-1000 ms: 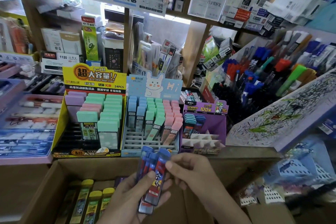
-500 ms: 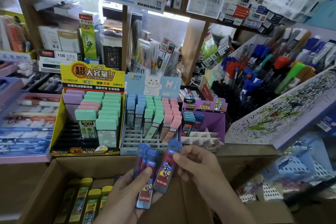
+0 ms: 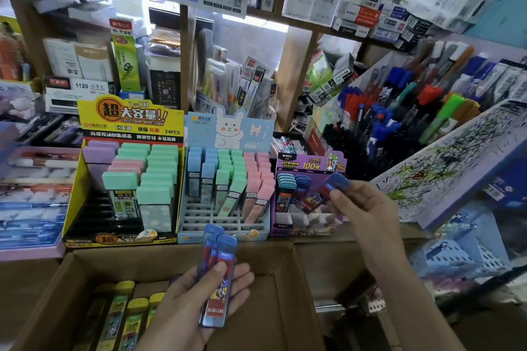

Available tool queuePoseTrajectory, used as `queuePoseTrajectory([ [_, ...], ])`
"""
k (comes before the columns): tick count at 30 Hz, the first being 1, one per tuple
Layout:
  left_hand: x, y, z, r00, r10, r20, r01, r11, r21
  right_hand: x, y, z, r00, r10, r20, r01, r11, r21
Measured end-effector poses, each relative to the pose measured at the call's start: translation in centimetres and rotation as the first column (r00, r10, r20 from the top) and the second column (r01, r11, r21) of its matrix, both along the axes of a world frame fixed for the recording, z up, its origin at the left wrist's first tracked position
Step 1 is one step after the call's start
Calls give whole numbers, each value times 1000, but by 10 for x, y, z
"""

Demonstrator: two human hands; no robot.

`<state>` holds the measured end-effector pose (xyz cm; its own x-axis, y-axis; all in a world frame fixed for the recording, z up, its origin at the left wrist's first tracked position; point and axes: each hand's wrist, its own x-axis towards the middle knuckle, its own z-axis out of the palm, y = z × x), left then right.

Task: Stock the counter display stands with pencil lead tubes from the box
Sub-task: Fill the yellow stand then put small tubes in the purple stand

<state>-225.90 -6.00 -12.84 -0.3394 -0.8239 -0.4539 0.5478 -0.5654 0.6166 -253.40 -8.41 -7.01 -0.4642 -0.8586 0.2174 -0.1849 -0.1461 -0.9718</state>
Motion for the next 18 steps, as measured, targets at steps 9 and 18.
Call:
queuePoseTrajectory([
  [9,0,0,2,999,31,12,-31,999,33,-8,-25,-11,980,3,-197,4,999,33],
  [18,0,0,-2,1000,5,7,-6,999,39,-13,-35,-16,926,-6,-376,11,1000,11],
])
